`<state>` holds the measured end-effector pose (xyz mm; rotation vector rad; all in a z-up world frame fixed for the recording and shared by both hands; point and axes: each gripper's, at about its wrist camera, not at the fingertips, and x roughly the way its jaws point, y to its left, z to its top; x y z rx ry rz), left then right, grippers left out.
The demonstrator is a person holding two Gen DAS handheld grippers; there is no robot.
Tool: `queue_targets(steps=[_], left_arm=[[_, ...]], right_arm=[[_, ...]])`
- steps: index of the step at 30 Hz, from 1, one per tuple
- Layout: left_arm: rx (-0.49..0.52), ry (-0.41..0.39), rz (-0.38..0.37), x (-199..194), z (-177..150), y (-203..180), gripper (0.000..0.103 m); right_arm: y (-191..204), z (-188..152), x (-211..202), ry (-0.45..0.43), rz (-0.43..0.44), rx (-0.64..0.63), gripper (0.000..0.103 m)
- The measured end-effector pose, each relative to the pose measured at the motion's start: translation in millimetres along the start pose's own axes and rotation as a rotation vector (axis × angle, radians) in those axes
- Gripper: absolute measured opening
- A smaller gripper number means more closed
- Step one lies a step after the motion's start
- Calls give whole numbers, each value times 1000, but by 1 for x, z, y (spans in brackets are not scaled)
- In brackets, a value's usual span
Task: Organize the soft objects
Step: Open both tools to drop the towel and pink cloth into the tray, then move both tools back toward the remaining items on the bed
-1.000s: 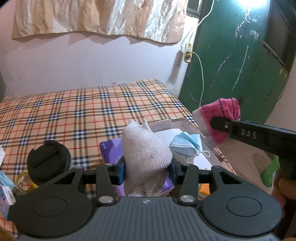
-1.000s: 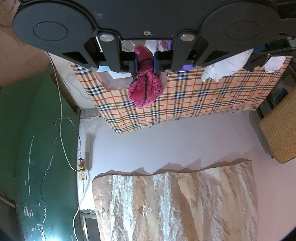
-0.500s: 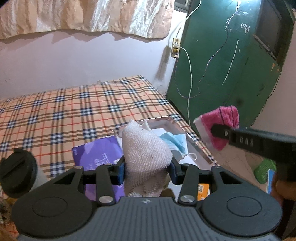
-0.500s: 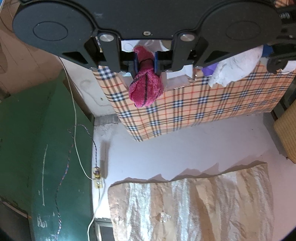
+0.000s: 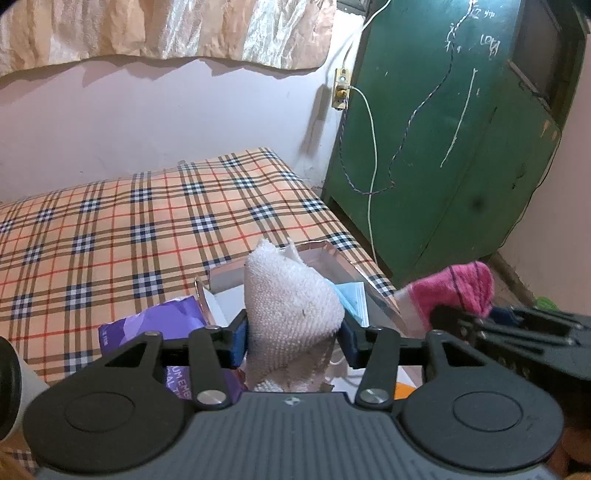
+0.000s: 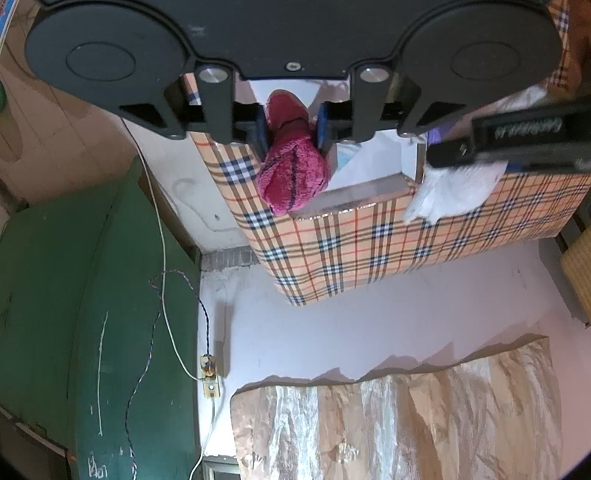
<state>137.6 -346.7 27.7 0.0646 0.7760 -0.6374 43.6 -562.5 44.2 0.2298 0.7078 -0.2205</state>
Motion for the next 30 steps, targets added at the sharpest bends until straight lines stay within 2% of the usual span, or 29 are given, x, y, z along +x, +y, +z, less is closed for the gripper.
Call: queue_targets(steps=[1, 2, 4, 5, 7, 13, 19, 24, 30], left_arm=[[0, 1, -4, 1, 0, 0, 55], [0, -5, -11, 0, 0, 1, 64], [-3, -24, -13, -3, 1, 1, 75], [-5, -35, -15, -5, 1, 2, 78], [-6, -44, -16, -9, 4, 1, 82], [-11, -67, 7, -26, 6, 3, 82], [2, -71, 60, -49, 0, 3, 82], [-19, -66, 110, -67, -11, 12, 83], [-40, -78, 146, -90, -22, 30, 83]], right_arm=[[0, -1, 0, 0, -4, -2, 44], [0, -3, 0, 1, -9, -5, 50], [0, -5, -3, 1, -14, -4, 53], [0, -6, -4, -1, -11, -3, 54], [1, -5, -8, -12, -11, -6, 70], [12, -2, -22, -52, -30, -39, 71], [28, -4, -41, -73, 5, -37, 71], [43, -11, -49, -66, 11, -36, 78], [68, -20, -63, -74, 23, -54, 80]])
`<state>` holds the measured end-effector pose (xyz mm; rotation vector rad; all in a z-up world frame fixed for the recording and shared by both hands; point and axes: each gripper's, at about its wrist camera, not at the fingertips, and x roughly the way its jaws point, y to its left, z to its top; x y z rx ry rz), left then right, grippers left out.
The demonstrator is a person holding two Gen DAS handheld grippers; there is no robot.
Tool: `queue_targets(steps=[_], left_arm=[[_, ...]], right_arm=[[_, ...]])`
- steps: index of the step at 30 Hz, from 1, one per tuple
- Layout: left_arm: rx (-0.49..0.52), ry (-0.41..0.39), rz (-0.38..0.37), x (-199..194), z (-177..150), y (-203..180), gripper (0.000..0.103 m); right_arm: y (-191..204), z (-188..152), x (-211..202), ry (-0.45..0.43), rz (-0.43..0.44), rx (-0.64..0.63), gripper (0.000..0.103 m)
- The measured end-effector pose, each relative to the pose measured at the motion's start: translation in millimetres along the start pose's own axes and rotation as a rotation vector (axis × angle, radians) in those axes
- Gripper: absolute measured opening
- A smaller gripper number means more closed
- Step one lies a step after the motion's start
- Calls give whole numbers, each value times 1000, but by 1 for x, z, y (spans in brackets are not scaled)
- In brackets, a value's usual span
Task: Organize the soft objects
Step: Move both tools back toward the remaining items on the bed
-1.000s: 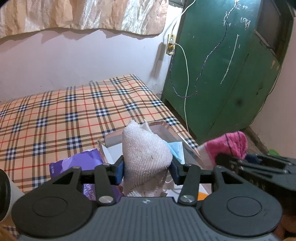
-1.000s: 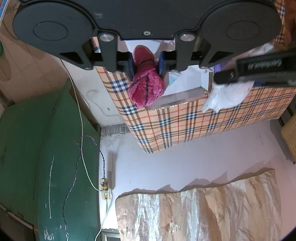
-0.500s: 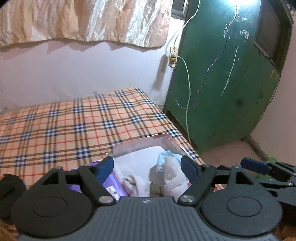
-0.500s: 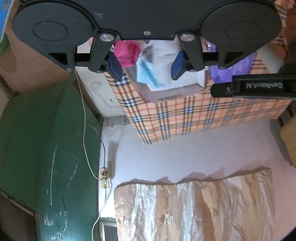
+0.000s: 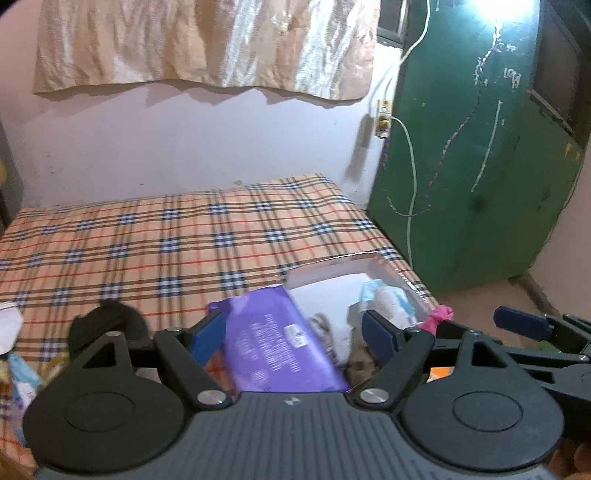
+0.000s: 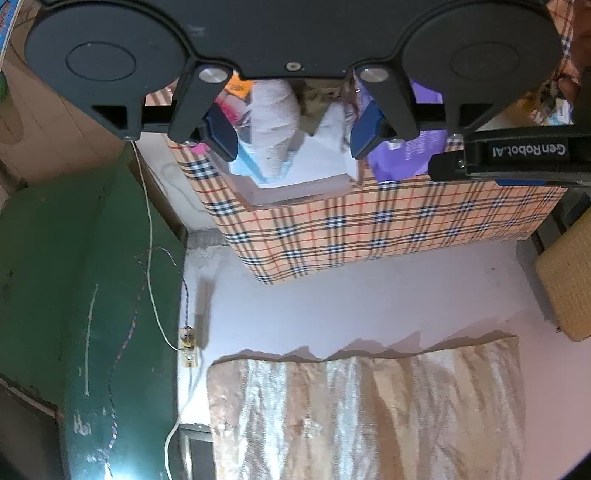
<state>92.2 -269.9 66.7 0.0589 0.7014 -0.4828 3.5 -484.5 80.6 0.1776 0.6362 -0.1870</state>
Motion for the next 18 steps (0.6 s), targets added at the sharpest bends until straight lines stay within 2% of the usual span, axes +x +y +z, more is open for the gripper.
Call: queue_targets(steps=[10, 18], left_arm=[[-34, -21, 78, -28, -10, 38, 83], [-61, -30, 101, -46, -22, 66, 84]], right_arm=[[50, -7, -6, 12, 62, -28, 80], [89, -14, -7, 31, 121, -71, 80]])
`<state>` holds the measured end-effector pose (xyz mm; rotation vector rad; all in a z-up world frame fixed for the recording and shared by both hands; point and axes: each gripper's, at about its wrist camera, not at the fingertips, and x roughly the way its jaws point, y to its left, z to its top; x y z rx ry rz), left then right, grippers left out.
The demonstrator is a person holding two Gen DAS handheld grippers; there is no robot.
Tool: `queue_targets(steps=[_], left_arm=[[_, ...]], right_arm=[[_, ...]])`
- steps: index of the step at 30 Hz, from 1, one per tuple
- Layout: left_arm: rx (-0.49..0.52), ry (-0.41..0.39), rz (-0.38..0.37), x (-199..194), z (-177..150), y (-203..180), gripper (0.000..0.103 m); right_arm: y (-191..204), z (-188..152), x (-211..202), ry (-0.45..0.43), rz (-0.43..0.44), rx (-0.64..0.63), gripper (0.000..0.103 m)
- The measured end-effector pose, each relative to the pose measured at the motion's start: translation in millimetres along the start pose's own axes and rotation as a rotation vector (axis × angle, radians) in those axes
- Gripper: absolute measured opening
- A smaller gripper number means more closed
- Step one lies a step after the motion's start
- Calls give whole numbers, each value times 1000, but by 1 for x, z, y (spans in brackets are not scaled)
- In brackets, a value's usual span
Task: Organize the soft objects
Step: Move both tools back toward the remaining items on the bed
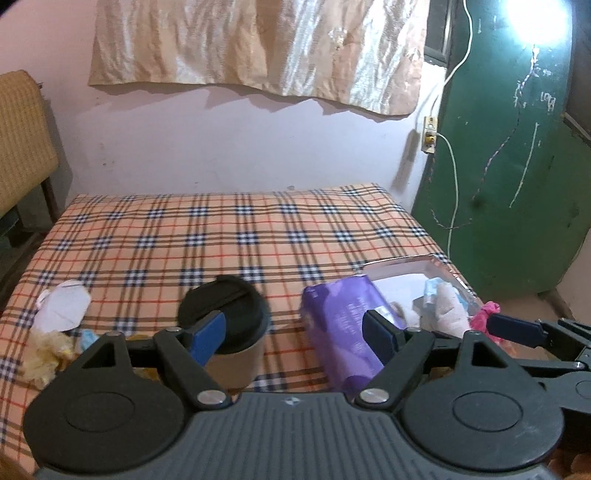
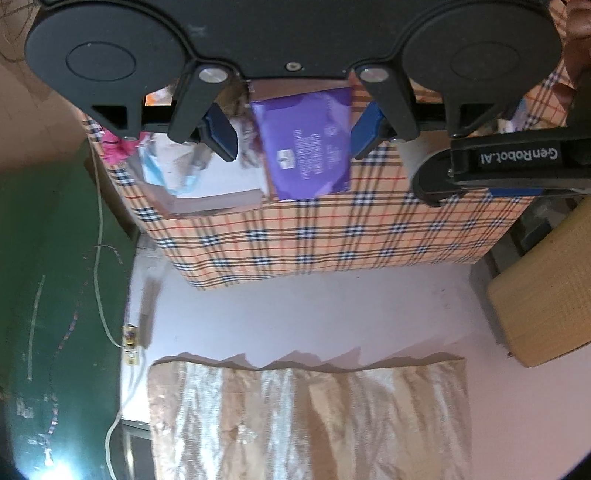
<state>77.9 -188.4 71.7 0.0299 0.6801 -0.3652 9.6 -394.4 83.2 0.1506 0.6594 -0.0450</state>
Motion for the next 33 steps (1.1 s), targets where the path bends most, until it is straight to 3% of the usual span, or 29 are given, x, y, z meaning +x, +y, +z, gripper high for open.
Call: queue_targets(steps=[33], left_arm=[[-167, 27, 135, -47, -44, 129, 84]], right_arm=[[153, -27, 18, 66, 214, -182, 80]])
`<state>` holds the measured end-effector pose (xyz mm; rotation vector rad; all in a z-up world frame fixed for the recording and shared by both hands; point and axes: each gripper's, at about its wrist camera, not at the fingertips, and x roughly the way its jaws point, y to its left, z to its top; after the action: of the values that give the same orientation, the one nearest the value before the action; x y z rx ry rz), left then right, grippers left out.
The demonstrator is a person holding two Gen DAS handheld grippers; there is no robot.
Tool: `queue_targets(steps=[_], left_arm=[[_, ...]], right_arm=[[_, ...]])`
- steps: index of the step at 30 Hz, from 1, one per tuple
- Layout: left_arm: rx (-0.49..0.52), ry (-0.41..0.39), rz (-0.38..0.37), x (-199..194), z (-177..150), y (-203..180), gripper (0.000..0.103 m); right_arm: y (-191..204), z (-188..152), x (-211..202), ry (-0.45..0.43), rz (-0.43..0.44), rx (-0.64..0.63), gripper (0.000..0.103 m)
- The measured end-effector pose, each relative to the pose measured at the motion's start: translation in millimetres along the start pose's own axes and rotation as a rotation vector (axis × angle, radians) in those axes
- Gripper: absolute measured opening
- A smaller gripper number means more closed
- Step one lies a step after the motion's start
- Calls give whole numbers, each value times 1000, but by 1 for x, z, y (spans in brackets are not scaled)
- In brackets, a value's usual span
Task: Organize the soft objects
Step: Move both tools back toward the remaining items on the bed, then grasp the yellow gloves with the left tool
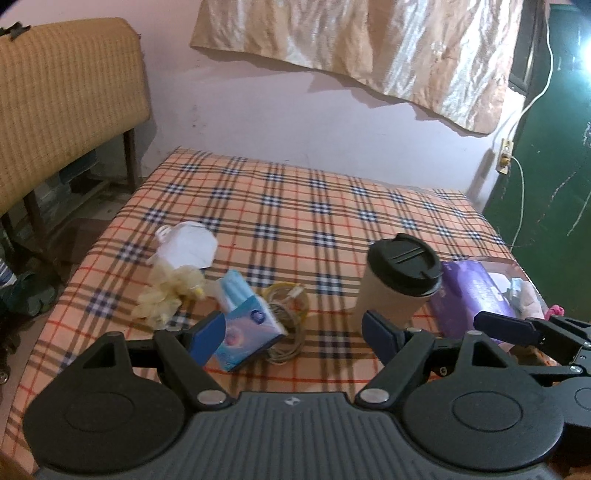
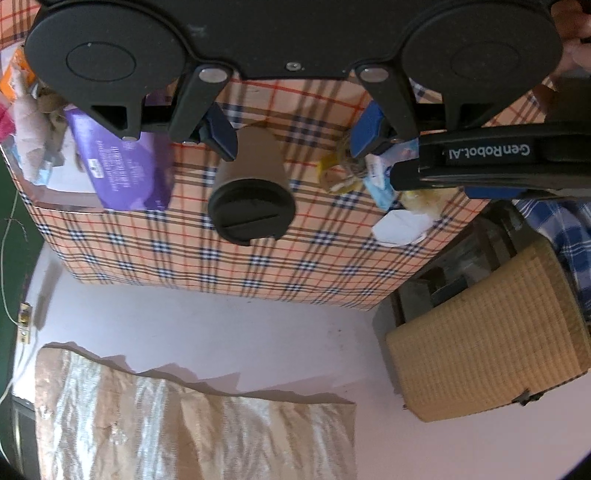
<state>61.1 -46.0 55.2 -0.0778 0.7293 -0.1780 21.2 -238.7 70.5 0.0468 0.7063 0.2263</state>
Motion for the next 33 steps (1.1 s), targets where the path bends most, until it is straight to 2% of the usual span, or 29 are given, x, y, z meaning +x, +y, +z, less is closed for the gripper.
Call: queue_targets(steps=[15, 22, 26, 29, 33], left_arm=[[-63, 34, 41, 4, -17, 51, 84], [-127, 69, 105, 22, -25, 91, 84], [-149, 68, 157, 41, -19, 112, 89], [-145, 61, 173, 59, -9, 123, 94], [-134, 41, 181, 81, 7, 125, 94]], right_arm=[[50, -8, 28, 44, 87, -94, 80], [54, -15, 43, 75, 104, -89, 80], [51, -19, 50, 90, 109, -72, 80], [49, -22, 54, 97, 117, -67, 80], [49, -25, 58, 101, 126, -68, 80]])
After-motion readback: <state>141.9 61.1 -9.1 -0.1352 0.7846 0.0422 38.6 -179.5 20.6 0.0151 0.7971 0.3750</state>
